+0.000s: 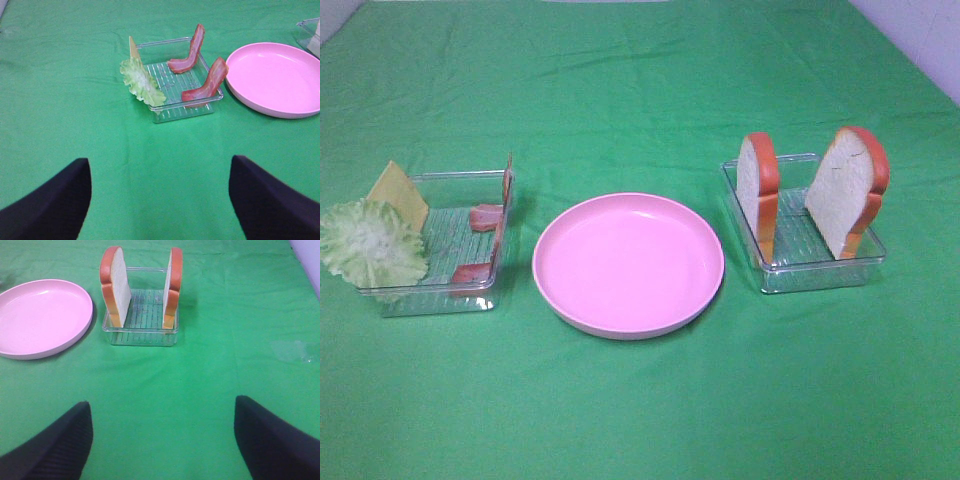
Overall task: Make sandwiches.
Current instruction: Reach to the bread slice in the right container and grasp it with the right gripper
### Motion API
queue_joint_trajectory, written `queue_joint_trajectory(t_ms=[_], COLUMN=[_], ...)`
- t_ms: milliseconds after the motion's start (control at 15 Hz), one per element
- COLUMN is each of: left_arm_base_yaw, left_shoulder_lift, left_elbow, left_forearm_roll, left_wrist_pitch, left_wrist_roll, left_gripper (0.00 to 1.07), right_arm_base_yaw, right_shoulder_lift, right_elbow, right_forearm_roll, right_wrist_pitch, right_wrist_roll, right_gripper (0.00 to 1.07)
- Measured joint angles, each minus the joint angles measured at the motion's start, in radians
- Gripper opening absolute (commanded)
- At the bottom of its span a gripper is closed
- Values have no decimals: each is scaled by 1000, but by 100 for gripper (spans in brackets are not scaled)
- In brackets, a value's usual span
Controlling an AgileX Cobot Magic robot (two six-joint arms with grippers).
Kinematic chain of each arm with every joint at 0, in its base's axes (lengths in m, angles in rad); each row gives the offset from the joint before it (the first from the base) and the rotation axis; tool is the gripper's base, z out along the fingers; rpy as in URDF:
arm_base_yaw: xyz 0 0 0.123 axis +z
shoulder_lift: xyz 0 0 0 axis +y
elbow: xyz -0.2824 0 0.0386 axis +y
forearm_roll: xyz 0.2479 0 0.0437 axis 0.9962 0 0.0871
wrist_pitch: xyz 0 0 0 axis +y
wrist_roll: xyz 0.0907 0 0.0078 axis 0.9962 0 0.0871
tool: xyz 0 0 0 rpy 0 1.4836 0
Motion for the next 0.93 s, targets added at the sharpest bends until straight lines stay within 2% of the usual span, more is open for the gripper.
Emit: queue_joint_trajectory(t_ms=[933], left_arm_base_yaw=[0], left_shoulder_lift=[0], left_elbow=[0], left_forearm_roll=[0], left_wrist_pitch=[0], left_wrist_roll=[0], left_gripper=[72], right_arm_base_yaw=[0], right_shoulder_lift=[0], right_elbow=[0], right_forearm_roll=[0], right_wrist_pitch=[0], right_wrist_roll=[0], right_gripper=[75])
